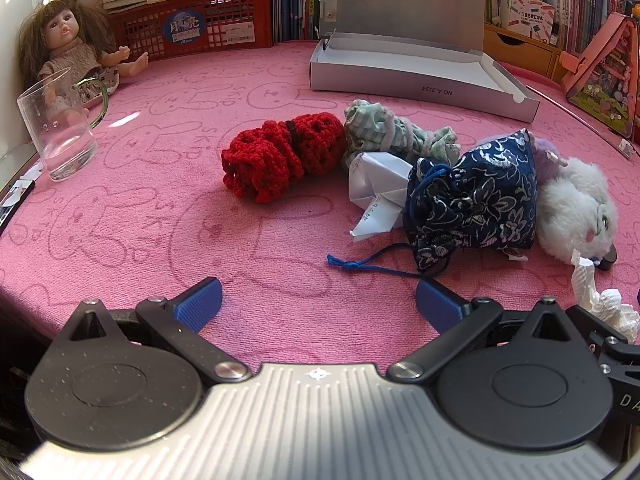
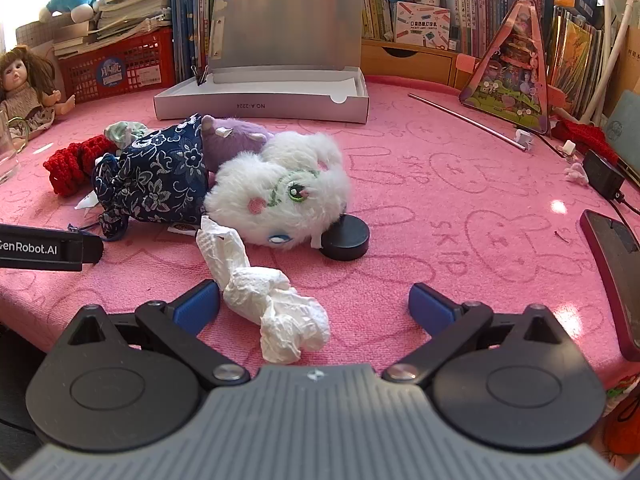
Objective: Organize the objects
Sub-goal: 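Close the right gripper on the white tissue wad while the left gripper approaches the blue floral pouch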
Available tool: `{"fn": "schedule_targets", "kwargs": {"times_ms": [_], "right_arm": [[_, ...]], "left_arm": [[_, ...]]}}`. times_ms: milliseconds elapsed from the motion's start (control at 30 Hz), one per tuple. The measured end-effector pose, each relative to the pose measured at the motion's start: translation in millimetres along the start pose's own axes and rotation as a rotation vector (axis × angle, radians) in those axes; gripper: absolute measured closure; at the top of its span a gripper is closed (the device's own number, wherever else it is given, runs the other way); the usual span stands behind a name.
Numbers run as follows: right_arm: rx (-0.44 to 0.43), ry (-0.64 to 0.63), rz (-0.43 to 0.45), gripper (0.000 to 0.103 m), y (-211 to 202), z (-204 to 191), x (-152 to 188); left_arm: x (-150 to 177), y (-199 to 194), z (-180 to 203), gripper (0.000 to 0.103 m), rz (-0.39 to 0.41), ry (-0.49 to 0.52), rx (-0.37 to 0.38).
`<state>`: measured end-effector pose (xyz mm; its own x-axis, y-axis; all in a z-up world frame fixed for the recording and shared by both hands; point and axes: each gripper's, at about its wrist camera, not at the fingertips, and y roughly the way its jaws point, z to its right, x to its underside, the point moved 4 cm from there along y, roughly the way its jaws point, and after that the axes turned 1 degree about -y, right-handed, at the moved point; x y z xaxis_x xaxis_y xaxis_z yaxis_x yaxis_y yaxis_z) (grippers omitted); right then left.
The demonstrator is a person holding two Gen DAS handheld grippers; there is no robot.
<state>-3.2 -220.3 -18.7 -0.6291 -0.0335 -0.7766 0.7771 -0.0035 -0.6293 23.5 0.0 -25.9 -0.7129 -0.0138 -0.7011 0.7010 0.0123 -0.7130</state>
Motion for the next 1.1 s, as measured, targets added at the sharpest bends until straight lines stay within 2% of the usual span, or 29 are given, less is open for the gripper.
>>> {"fn": "schedule_targets", "kwargs": {"times_ms": [567, 900, 1100], "right_arm": [[0.006, 0.003, 0.032, 0.0, -3.8, -1.9, 1.7], [-0.011, -0.045, 0.05, 0.014, -12.8, -10.0, 2.5], [-0.03, -0.09, 0.102, 0.02, -25.3, -17.6, 2.3]], "left_arm": [[4.0, 0.4, 0.9, 0.0, 0.04, 0.009, 0.006], [6.2, -0.5, 1.2, 0.0, 0.059, 0.017, 0.011], [4.0, -2.3, 2.2, 0.0, 0.086, 0.046, 0.036]]}}
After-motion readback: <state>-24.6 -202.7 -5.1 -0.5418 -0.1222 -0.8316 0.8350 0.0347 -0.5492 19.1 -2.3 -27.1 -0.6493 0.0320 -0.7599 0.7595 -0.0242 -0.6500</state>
